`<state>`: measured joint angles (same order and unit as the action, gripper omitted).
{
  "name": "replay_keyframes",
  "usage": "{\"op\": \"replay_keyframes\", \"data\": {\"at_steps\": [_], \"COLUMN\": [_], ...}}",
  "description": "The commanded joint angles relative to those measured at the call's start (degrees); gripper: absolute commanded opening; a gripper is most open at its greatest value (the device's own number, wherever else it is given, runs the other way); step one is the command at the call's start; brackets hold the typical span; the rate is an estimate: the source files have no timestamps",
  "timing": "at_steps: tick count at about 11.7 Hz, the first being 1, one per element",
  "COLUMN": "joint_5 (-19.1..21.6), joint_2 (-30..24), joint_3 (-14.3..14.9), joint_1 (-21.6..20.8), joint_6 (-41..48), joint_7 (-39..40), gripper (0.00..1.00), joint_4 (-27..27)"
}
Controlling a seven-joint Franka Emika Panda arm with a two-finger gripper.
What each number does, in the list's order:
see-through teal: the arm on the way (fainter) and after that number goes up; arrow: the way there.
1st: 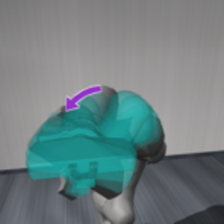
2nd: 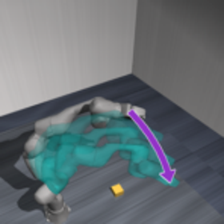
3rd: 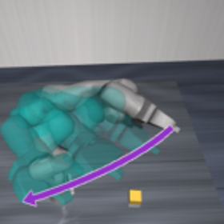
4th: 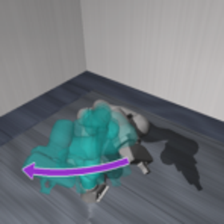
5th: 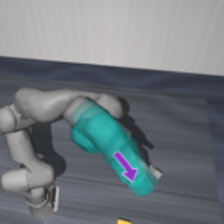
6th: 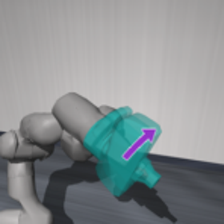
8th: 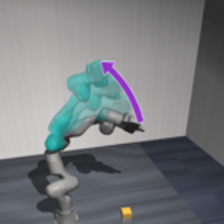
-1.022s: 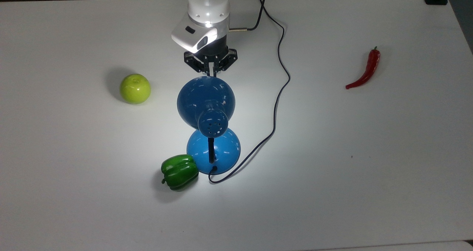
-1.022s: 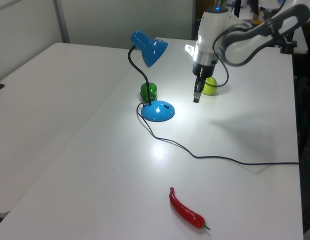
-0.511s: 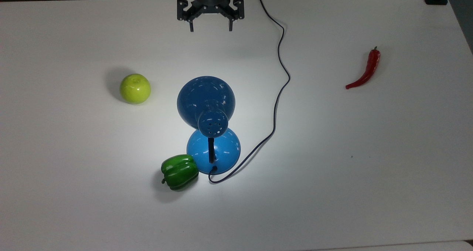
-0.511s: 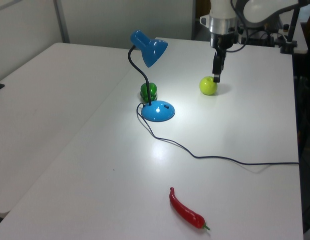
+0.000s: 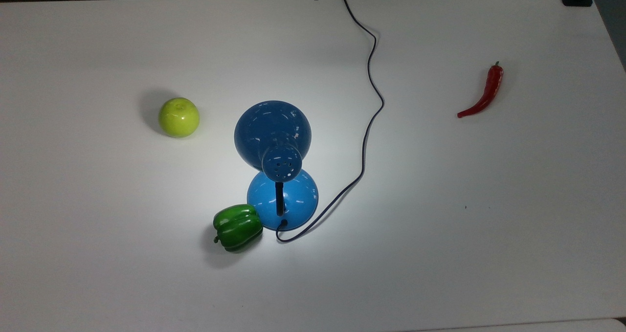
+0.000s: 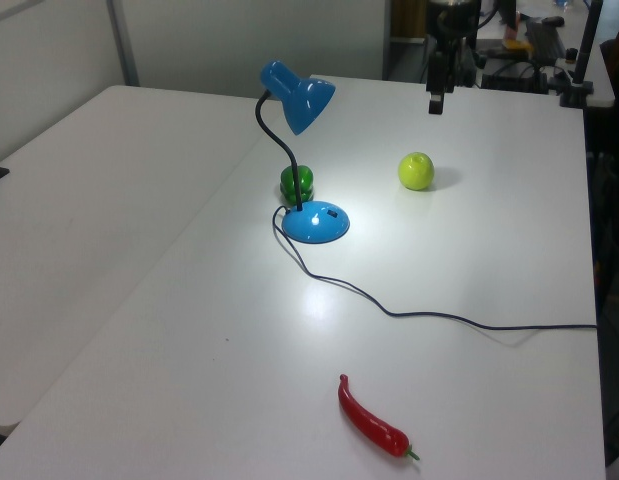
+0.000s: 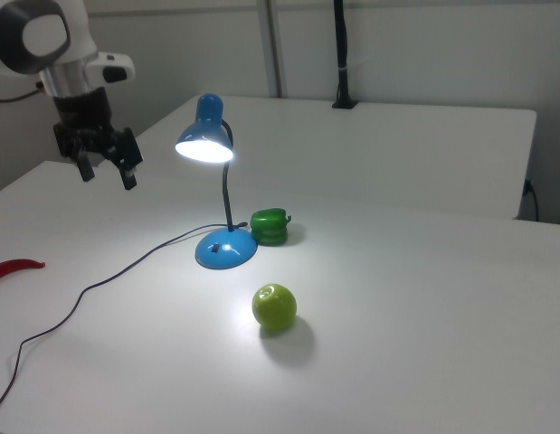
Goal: Turn on desk lamp
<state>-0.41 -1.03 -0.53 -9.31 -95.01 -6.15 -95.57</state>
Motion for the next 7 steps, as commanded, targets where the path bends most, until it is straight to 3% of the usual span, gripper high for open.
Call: {"op": "replay_keyframes", "data": {"at_steps": [1, 4, 7], "joint_5": [2.33, 2.51, 3.04], "joint_2": [0.5, 0.85, 0.68], "joint_3": [1.32, 3.16, 3.52], "joint_1": [0.26, -0.1, -0.36], "joint_6": [1.42, -0.51, -1.67], "joint_7": [0.6, 10.86, 11.25], "gripper": [1.0, 1.0, 1.0], "joint_4": [3.81, 3.64, 3.28]}}
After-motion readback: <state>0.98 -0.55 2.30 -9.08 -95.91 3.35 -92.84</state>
